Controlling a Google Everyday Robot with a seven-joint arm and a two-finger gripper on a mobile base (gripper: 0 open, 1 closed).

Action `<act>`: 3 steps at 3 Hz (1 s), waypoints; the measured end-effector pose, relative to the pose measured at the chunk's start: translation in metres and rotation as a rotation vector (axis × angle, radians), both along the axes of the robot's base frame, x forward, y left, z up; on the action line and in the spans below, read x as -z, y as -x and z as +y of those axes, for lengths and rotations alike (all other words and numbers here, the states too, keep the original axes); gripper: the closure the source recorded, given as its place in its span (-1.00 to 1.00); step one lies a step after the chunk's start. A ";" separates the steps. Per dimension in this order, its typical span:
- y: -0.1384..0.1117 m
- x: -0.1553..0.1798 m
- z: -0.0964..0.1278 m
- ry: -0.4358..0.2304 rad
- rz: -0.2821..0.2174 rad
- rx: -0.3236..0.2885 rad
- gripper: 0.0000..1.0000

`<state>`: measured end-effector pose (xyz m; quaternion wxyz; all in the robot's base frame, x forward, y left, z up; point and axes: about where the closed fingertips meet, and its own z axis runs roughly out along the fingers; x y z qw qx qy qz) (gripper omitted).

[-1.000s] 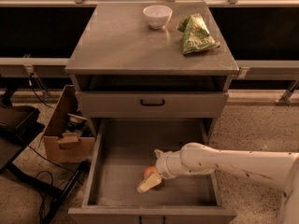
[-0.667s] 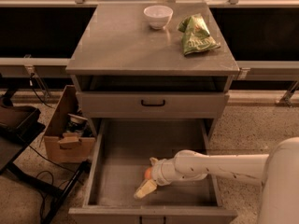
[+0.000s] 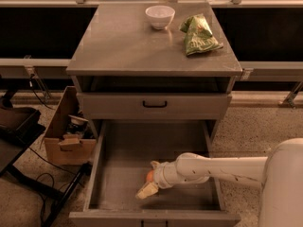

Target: Pick orange from middle drawer and place on counter

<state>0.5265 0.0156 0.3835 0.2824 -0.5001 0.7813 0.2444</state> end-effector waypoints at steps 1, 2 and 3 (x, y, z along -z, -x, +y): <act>0.000 -0.001 0.000 0.000 0.000 0.000 -0.24; 0.000 -0.001 0.000 0.000 0.000 0.000 0.23; 0.000 -0.001 0.000 0.000 0.000 0.000 0.66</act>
Offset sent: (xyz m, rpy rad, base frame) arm 0.0000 0.0000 0.0007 0.0000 -0.0001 0.0001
